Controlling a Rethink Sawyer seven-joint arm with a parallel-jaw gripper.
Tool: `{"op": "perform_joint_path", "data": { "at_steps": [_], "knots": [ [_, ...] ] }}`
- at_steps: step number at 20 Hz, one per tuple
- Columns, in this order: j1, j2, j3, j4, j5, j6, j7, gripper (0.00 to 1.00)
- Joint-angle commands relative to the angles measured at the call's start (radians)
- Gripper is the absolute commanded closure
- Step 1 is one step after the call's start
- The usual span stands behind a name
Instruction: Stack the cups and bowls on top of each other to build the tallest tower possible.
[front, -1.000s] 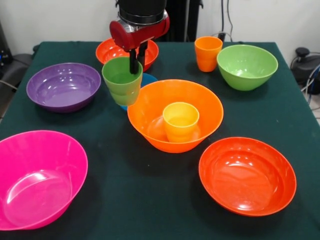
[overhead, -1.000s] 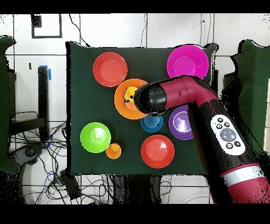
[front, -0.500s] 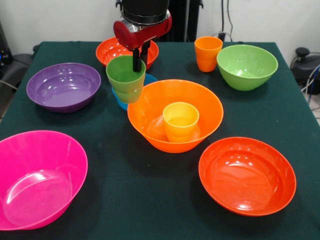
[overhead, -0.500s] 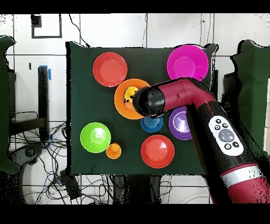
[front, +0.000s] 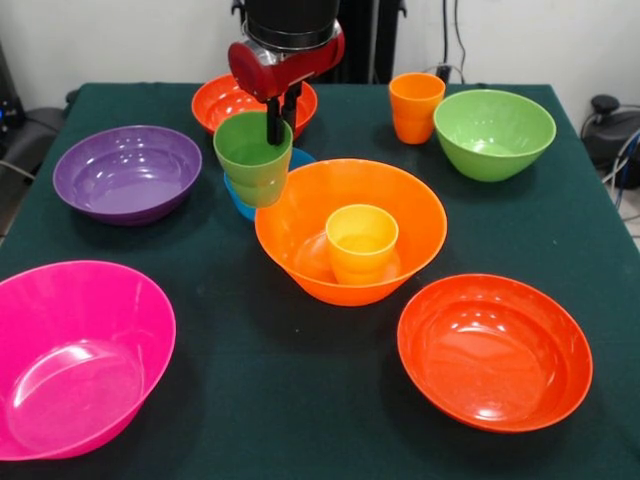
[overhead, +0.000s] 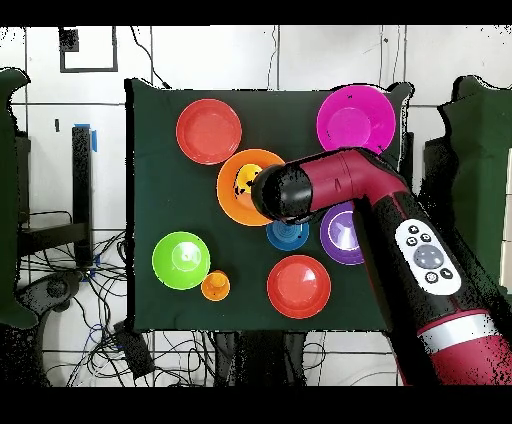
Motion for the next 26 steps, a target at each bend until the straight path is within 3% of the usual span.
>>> {"op": "perform_joint_path", "data": {
  "at_steps": [1,8,26],
  "knots": [
    [0.013,0.017,-0.045,0.055,0.004,-0.089,0.072,1.0],
    [0.035,0.013,-0.06,0.047,0.009,-0.064,0.08,1.0],
    [0.04,0.025,-0.062,0.088,0.008,-0.136,0.106,1.0]
  ]
}}
